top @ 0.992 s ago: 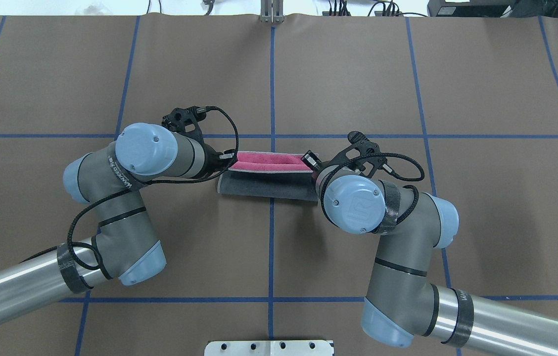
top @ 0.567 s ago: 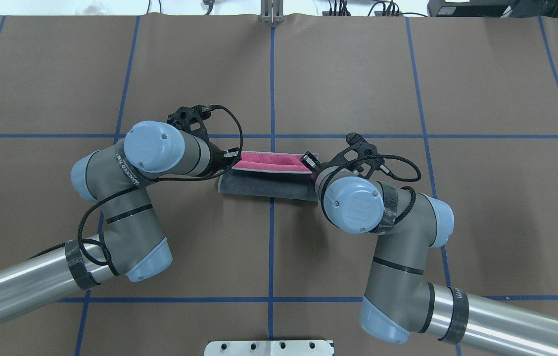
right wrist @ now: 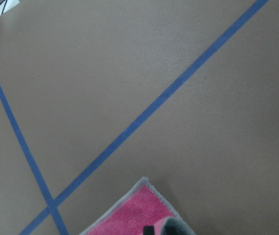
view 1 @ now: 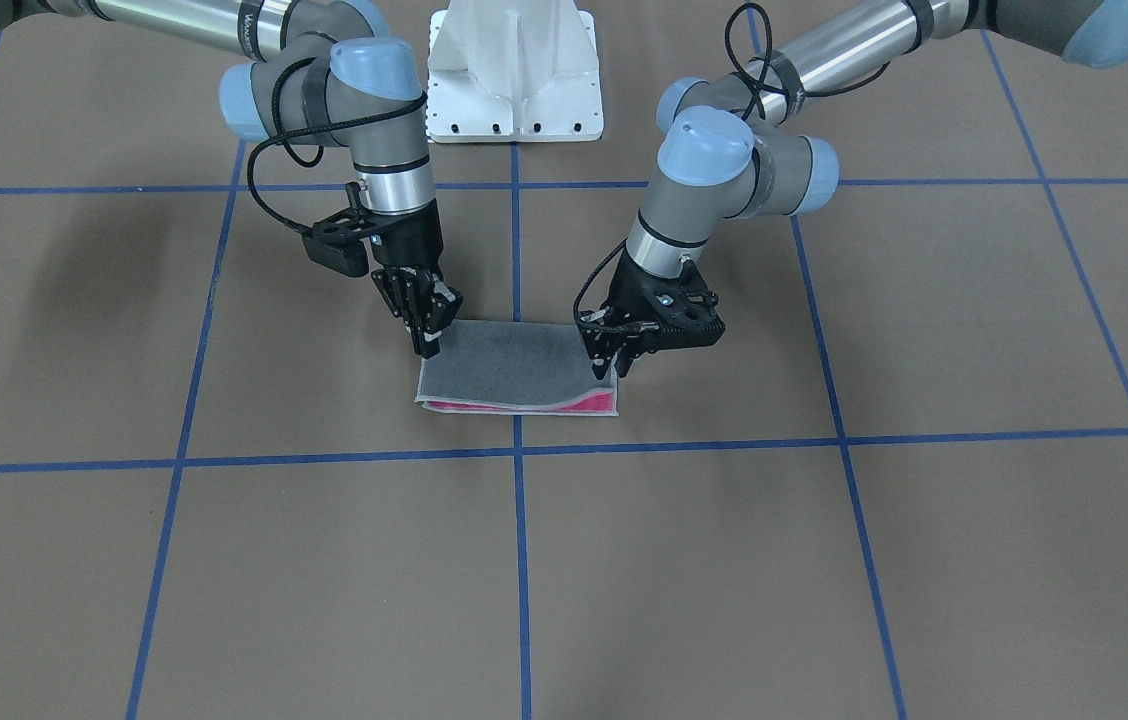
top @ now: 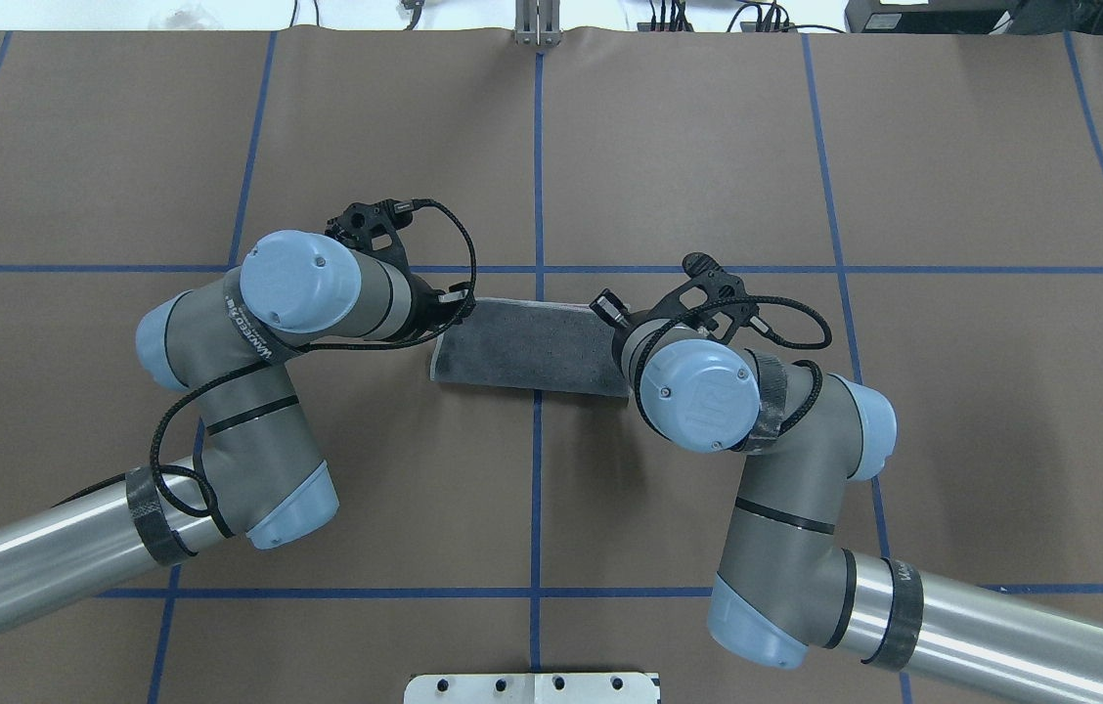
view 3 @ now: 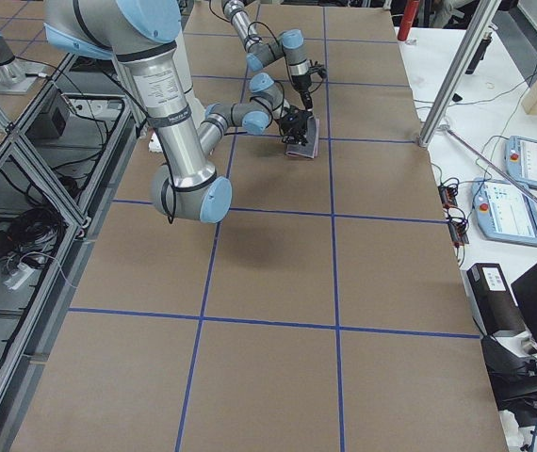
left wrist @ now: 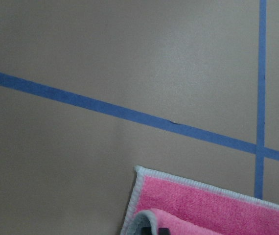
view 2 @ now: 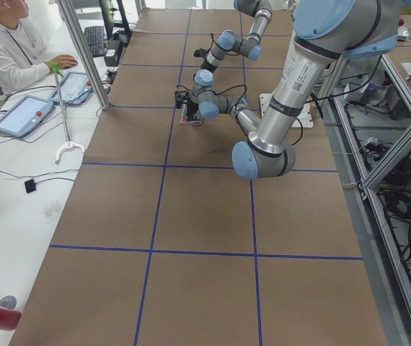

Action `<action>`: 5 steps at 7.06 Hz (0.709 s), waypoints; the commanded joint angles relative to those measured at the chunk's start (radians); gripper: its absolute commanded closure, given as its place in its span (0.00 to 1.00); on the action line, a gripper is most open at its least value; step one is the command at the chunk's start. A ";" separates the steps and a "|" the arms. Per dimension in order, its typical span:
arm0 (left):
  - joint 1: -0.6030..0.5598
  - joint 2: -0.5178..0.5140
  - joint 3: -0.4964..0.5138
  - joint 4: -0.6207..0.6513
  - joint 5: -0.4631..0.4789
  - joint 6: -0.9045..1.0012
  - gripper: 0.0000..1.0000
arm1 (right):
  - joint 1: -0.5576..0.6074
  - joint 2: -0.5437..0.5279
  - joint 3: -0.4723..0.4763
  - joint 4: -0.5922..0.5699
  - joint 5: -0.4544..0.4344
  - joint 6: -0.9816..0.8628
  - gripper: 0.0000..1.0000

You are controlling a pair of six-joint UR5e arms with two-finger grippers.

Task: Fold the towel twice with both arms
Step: 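Lay the held edge onto the far edge and open both grippers, then raise the right gripper toward the far side while the left stays by the towel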

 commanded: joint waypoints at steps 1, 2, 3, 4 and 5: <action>-0.020 0.000 -0.001 -0.002 0.000 0.002 0.00 | 0.031 0.026 0.001 0.002 0.010 -0.043 0.19; -0.028 0.000 -0.003 -0.002 -0.005 0.005 0.00 | 0.054 0.029 0.001 0.002 0.051 -0.083 0.08; -0.029 0.002 -0.006 -0.003 -0.008 0.049 0.00 | 0.072 0.027 0.001 0.000 0.081 -0.136 0.01; -0.029 0.009 -0.009 -0.009 -0.011 0.080 0.00 | 0.104 0.023 0.002 0.002 0.142 -0.208 0.01; -0.023 0.015 -0.012 -0.044 -0.011 0.080 0.00 | 0.155 0.012 0.005 0.003 0.229 -0.293 0.01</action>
